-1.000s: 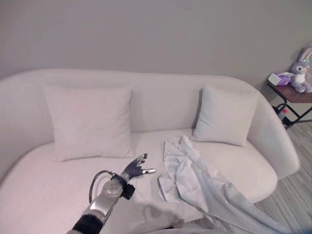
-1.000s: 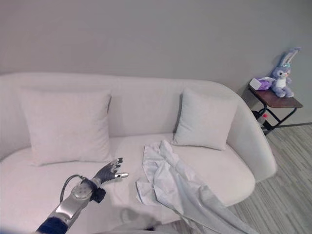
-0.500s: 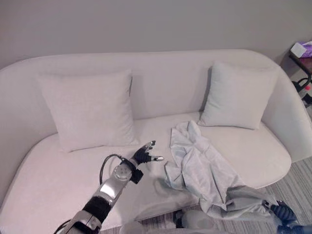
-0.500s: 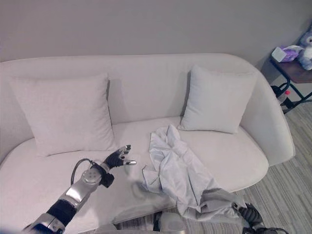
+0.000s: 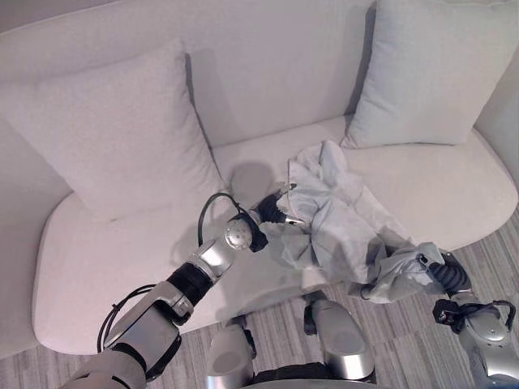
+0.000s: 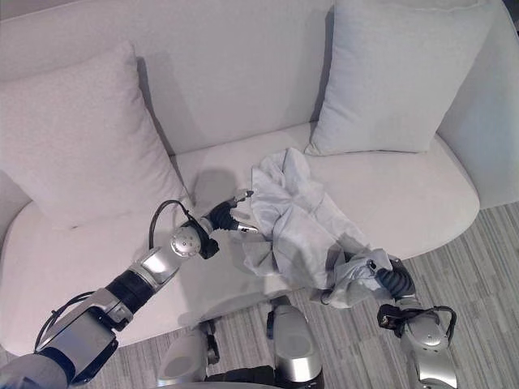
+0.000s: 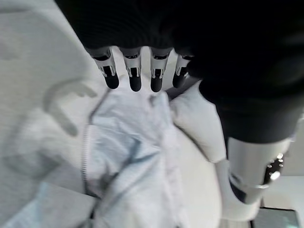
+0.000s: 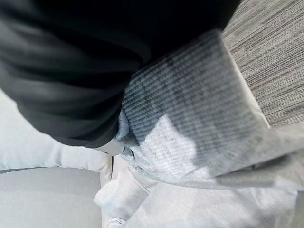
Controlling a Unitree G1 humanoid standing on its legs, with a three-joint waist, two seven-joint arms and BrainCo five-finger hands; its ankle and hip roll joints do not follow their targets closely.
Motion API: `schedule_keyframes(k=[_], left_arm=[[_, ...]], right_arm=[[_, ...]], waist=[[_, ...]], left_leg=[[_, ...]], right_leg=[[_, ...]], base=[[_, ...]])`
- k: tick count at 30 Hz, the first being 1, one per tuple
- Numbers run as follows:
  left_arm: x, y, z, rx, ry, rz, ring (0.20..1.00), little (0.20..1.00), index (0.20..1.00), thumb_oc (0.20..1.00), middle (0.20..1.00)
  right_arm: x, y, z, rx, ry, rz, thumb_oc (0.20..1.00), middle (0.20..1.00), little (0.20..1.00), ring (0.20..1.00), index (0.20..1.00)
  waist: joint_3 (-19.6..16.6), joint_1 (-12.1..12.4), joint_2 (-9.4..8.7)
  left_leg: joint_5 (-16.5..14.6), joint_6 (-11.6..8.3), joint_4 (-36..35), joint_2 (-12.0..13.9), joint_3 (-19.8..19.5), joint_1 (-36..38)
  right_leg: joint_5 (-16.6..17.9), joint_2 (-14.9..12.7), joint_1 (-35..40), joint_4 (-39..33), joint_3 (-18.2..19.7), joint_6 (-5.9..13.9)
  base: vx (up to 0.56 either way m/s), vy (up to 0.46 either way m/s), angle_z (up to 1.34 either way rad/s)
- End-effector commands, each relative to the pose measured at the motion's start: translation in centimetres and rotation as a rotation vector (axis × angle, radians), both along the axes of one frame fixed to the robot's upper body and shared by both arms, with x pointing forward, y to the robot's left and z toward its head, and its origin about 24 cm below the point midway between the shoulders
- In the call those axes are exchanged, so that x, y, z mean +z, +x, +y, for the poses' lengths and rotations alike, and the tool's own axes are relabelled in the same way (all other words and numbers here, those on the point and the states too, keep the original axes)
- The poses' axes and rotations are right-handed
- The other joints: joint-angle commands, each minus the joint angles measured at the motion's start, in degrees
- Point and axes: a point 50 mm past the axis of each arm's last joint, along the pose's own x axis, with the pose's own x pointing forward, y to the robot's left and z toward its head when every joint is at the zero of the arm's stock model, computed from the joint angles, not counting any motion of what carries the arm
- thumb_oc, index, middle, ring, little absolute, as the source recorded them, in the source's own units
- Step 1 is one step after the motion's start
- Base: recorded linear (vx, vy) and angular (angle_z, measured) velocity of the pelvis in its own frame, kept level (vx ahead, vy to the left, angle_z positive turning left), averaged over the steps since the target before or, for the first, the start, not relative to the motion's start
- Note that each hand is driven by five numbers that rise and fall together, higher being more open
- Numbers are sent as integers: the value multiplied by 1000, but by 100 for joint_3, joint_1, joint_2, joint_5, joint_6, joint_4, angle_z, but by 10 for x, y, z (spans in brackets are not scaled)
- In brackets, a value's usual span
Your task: Hang the clothes on the sofa on the clothes rack.
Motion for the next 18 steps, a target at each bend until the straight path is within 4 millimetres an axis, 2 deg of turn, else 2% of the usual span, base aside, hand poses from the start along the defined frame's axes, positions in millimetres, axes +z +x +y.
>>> schedule_keyframes(k=[1,5,10,13,18], left_arm=[[14,13,-4,-15,64,-112,1000,1000,1000,1000,1000],[11,21,1,15,149,-129,1000,1000,1000,1000,1000],[14,34,3,46,241,-162,1000,1000,1000,1000,1000],[21,38,-10,37,231,-196,1000,1000,1000,1000,1000],[35,45,-22,38,223,-242,1000,1000,1000,1000,1000]], right_arm=[[28,-5,-19,-37,-57,-114,200,200,200,200,200],[34,-2,-13,-5,-60,-141,200,200,200,200,200],[46,2,-5,53,-86,-182,200,200,200,200,200],[53,6,1,77,-105,-210,200,200,200,200,200],[64,12,7,120,-129,-249,200,200,200,200,200]], waist=[[-164,-12,129],[-164,-53,158],[-164,-113,282],[-164,-149,443],[-164,-165,552]], left_leg=[[-9,277,16,155,-5,319],[27,268,16,180,-5,109],[111,267,16,224,21,-223],[224,271,16,261,3,-527],[373,292,16,318,22,-824]], right_leg=[[147,-379,-713,249,173,205],[153,-388,-969,302,183,216],[144,-413,-1377,351,181,236],[128,-440,-1745,463,189,233],[96,-455,-2137,567,237,242]], base=[[-12,-74,5],[-15,-54,4],[-17,-43,-2],[-30,-59,0],[-18,-40,-2]])
